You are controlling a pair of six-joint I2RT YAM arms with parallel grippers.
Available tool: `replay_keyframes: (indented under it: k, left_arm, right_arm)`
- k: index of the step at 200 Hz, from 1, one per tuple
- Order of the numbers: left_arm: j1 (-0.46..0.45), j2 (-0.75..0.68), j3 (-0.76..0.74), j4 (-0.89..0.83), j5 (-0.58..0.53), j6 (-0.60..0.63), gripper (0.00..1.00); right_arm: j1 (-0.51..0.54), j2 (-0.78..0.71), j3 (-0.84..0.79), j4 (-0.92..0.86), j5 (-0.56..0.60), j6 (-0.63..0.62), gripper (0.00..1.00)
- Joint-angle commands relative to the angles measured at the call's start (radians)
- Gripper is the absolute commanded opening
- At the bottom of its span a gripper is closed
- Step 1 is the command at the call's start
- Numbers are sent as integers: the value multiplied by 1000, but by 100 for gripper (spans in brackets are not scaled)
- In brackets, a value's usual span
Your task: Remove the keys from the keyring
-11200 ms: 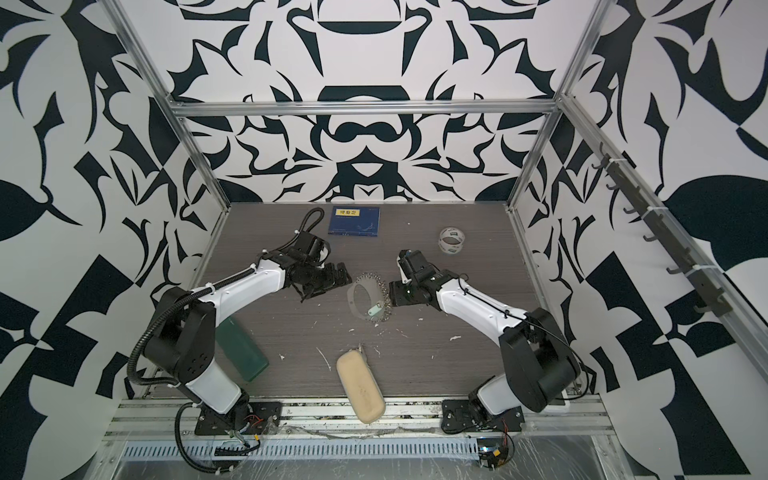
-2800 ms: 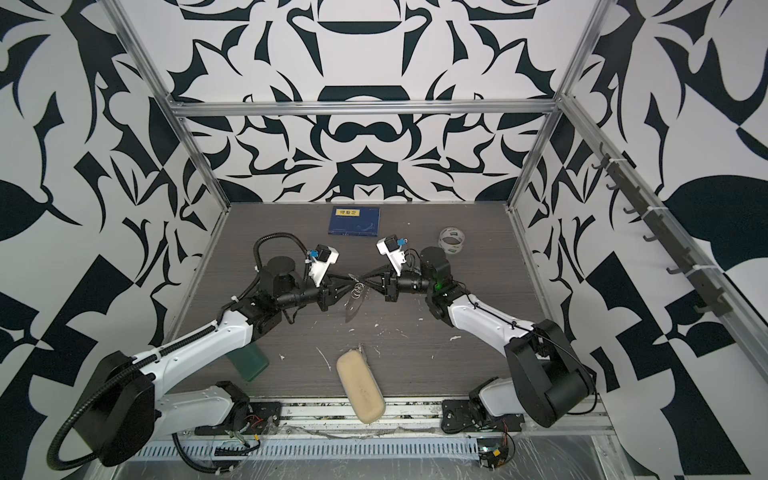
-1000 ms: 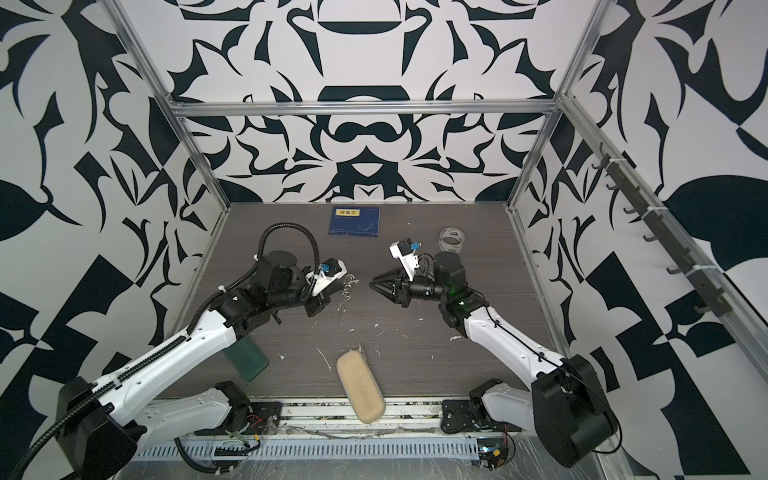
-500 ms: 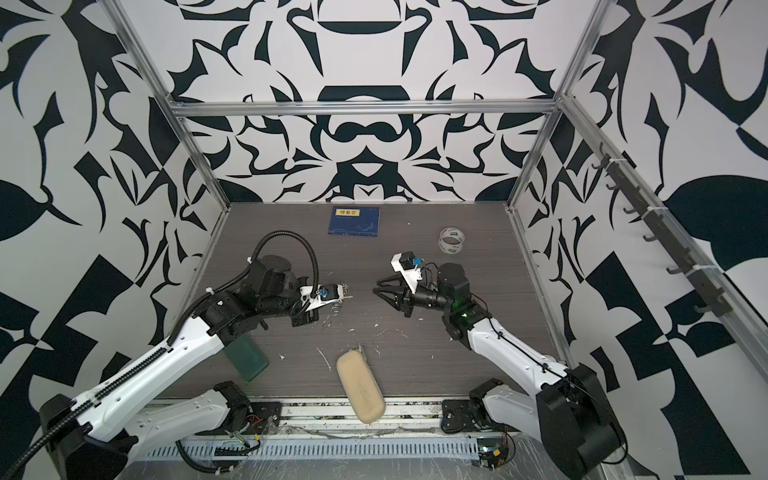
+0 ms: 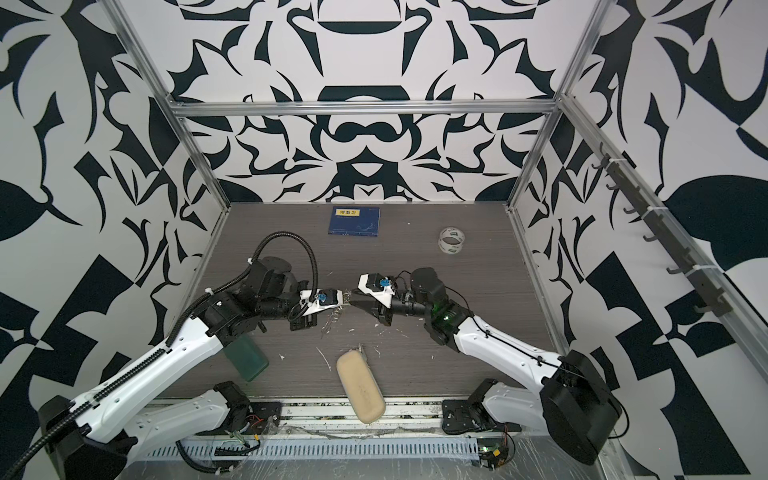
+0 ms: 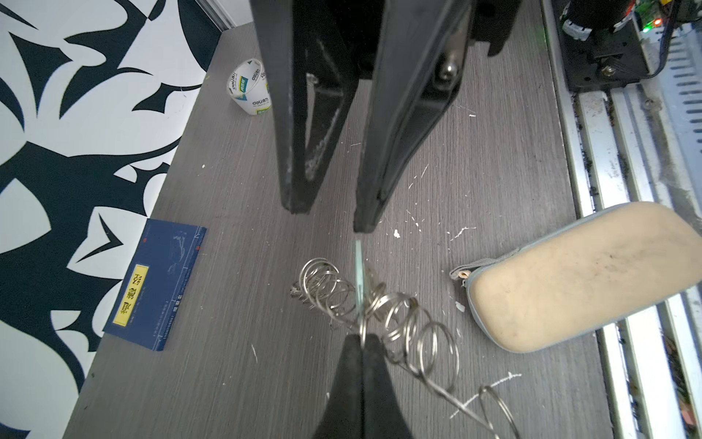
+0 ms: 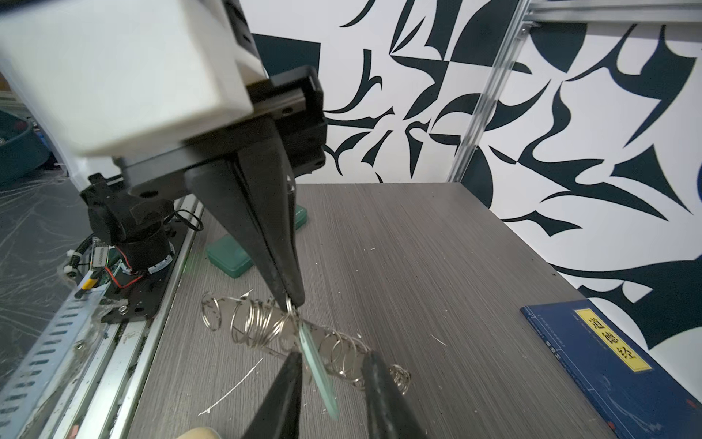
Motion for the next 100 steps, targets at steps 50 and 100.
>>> replay_keyframes:
  k: [50, 100]
  left_arm:
    - [-4, 11, -3, -5, 44, -17, 0]
    - [-4, 27, 3, 0, 59, -34, 0]
  right_arm:
    - [22, 46, 79, -10, -3, -55, 31]
    - [44, 64, 98, -48, -7, -59, 29]
